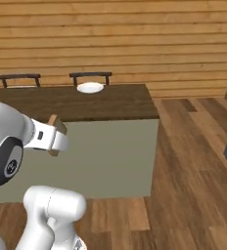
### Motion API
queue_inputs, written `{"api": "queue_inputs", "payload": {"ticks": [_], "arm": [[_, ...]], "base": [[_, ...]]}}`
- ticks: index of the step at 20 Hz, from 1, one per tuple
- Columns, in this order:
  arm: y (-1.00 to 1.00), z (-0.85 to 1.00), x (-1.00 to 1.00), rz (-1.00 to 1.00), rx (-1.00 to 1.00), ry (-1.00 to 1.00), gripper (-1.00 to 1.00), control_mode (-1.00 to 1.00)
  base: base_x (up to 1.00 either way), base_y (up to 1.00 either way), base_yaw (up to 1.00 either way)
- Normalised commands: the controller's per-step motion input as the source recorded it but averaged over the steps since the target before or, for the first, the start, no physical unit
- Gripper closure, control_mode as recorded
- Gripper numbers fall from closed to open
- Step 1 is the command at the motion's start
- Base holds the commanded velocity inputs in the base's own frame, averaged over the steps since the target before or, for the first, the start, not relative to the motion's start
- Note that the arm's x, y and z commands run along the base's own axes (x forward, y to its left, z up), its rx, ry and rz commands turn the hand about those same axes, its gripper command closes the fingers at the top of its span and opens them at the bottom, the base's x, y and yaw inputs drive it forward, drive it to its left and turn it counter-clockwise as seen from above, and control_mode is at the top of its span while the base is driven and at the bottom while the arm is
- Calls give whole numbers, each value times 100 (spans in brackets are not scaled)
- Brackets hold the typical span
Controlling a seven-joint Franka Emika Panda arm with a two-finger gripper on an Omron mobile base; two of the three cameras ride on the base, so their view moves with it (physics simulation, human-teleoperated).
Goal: Start the toaster. Once the lever pops up, take the bread to the plate on the dining counter.
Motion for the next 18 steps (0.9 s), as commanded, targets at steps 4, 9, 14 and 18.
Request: {"api": "queue_inputs", "payload": {"ticks": [4, 9, 14, 18], "arm": [[0, 0, 0, 0, 0, 0, 100, 100], [0, 0, 0, 0, 0, 0, 100, 100], [0, 0, 0, 0, 0, 0, 100, 100], [0, 0, 0, 0, 0, 0, 100, 100]], "base": [[63, -100, 6], [66, -100, 0], [87, -100, 12], [88, -100, 22]]}}
